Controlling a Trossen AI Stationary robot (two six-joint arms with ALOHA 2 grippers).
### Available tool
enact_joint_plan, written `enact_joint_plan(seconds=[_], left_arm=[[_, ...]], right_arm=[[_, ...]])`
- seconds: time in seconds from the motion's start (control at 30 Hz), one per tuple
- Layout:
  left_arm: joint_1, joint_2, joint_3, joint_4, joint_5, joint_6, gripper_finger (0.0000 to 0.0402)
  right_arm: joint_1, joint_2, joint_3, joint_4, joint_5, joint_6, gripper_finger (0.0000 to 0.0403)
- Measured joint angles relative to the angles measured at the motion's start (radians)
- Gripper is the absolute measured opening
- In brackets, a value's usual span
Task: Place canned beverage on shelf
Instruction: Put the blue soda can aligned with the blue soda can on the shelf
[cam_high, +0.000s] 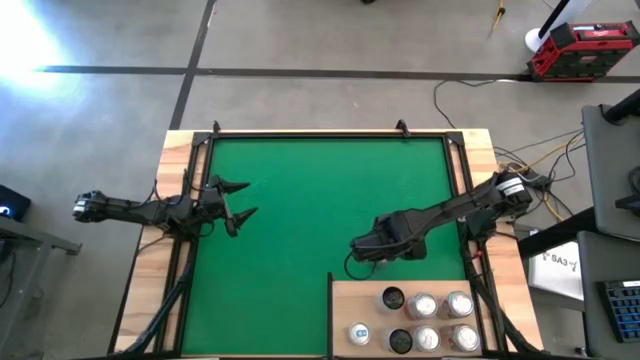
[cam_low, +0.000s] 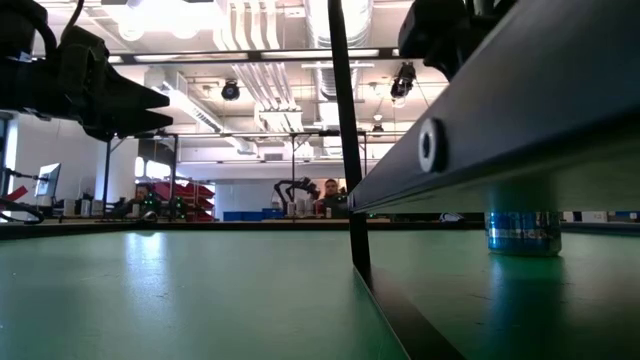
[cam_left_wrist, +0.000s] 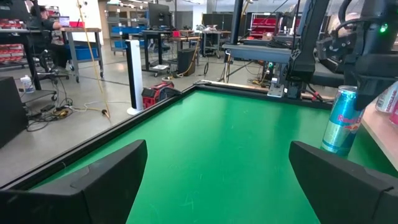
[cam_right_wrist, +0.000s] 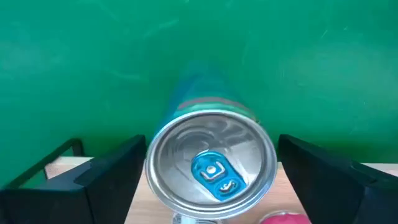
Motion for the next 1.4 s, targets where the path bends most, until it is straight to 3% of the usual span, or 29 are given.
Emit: enact_joint_plan(seconds=[0.2,0.57,0.7,0.9,1.4], left_arm=[[0.0,0.0,0.0,0.0,0.0,0.0,0.0378],[0.0,0.0,0.0,0.0,0.0,0.0,0.0378],[0.0,0.0,0.0,0.0,0.0,0.0,0.0378],[0.0,0.0,0.0,0.0,0.0,0.0,0.0378],[0.0,0.0,0.0,0.0,0.0,0.0,0.0378]], right_arm=[[0.028,0.0,-0.011,0.012,-0.006,-0.001,0.03],[0.03,0.0,-0.021,0.03,-0.006,0.027,0.0135],[0.03,0.0,-0.021,0.036,-0.006,0.018,0.0106],[0.039,0.002,-0.021,0.038,-0.006,0.013,0.0123],[0.041,0.011,-0.021,0.051,-0.025,-0.031,0.0256]])
